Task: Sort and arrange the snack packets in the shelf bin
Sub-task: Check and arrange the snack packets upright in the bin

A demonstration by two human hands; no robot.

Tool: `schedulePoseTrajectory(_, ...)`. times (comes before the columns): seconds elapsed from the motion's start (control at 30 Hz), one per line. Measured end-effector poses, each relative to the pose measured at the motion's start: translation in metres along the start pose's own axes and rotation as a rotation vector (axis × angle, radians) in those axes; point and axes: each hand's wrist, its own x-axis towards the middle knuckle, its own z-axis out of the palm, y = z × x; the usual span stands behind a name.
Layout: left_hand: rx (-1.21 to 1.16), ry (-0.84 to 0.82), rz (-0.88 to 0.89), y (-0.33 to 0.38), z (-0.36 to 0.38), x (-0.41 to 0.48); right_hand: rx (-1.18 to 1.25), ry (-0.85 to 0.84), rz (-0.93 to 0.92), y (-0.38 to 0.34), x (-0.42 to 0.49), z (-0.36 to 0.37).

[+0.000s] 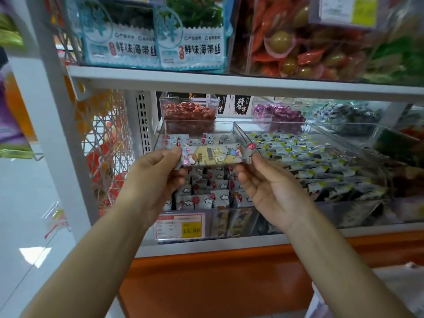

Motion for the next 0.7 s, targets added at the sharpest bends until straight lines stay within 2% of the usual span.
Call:
schedulePoseTrajectory(0.2,-0.086,0.065,-0.043,-0.0037,0.0043,0.0012,0.169,-0.003,0.147,0.0015,-0.0008,0.0034)
schedulePoseTrajectory(0.33,-0.224,-0.005,-0.107,-0.0030,0.0044,0.0010,0.230,-0.008,0.166,-0.0002,-0.0018,0.0039)
schedulePoseTrajectory(0.53,-0.187,-0.215,-0.021,0.0012,0.0022,-0.0013,0.206,0.052,0.045,-0.0044,-0.0003,-0.0013)
schedulePoseTrajectory(0.7,0.098,-0.259,0.177,0.0030,-0.0030,-0.0027,-0.048,0.070,-0.170,-0.0064,0.0005,-0.0057)
